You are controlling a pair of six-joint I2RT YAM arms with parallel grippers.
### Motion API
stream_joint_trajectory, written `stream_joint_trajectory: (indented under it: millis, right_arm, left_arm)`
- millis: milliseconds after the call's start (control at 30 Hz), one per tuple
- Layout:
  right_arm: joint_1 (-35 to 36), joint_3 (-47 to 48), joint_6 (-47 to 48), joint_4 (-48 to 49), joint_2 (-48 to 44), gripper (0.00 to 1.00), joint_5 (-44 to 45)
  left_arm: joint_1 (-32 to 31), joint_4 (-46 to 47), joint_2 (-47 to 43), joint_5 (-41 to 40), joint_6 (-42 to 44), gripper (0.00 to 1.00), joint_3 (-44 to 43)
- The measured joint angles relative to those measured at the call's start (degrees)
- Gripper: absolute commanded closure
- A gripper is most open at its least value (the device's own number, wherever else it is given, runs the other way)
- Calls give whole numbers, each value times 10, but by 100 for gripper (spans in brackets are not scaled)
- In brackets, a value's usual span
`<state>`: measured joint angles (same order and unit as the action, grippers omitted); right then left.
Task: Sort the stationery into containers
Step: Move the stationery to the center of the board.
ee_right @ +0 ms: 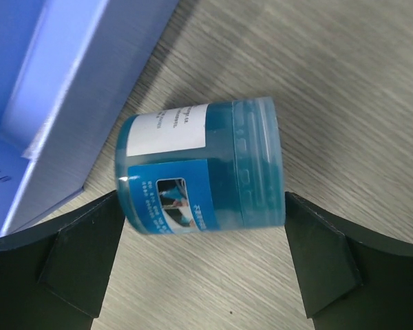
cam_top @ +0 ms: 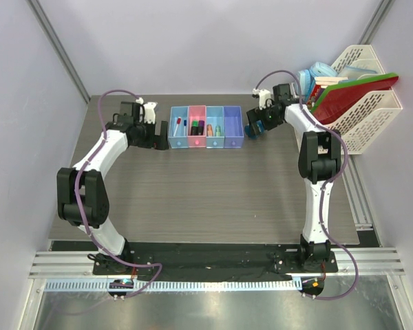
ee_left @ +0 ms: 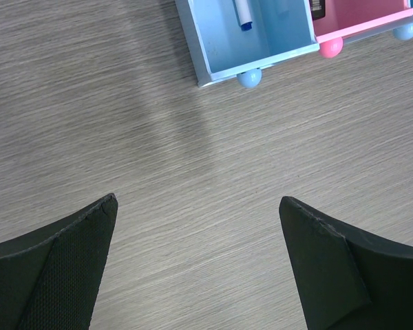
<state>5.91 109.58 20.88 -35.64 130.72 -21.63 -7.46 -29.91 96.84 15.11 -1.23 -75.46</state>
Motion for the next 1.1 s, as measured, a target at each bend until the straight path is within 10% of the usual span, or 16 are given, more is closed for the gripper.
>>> stream_joint_trajectory:
  millis: [500,1100]
  right_arm:
    - [9,-45,0,49,3,43,8]
    - [14,-295,46,52,-182,45,61]
  left_arm:
    - [0,-2,1,-2,-1,0,0]
    - [0,-7,1,0,-2,0,2]
